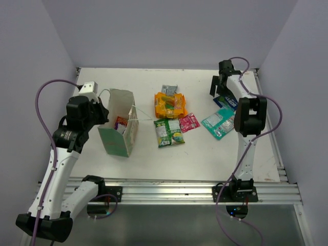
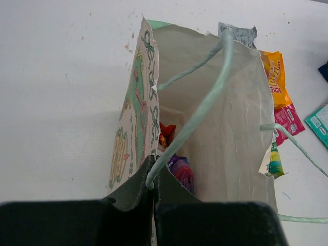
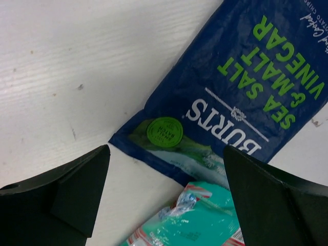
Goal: Place the snacks into the paper bag
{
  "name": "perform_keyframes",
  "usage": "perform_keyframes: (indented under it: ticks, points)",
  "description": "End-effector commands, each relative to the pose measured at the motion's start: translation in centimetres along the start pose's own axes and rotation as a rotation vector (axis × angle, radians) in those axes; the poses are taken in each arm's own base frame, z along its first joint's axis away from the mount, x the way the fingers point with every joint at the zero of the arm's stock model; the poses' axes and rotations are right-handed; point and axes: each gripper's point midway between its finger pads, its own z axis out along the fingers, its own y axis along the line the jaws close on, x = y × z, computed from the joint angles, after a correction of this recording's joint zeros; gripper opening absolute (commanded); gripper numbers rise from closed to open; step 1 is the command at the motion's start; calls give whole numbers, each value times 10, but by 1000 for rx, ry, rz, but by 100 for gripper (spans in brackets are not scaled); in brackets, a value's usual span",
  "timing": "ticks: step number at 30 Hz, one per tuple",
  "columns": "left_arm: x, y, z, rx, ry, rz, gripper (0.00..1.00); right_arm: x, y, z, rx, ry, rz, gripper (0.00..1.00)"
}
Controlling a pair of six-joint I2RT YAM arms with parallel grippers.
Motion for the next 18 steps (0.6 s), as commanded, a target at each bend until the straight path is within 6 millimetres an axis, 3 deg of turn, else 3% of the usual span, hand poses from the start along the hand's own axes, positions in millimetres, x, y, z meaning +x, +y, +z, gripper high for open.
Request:
perform_keyframes:
  ticks: [1,9,11,12,13,16,18]
  points:
    - [-12,1,-5,-14,-27,28,0,-11,-12,16,28,-1,37,96]
    - [-14,3,-6,-26,-28,26,0,44,-9,52,20,175,48,89]
    - [-14,2,-6,-24,-31,23,0,60,-10,54,22,215,52,61]
    - [-15,2,-6,-23,-32,23,0,65,-12,54,25,228,58,28]
    - [-15,2,-6,-23,-34,25,0,68,-11,54,21,229,63,16]
    - [-14,1,-5,-17,-32,21,0,80,-11,48,1,241,57,0]
    - [-14,0,-4,-12,-34,20,0,89,-14,45,0,255,42,0]
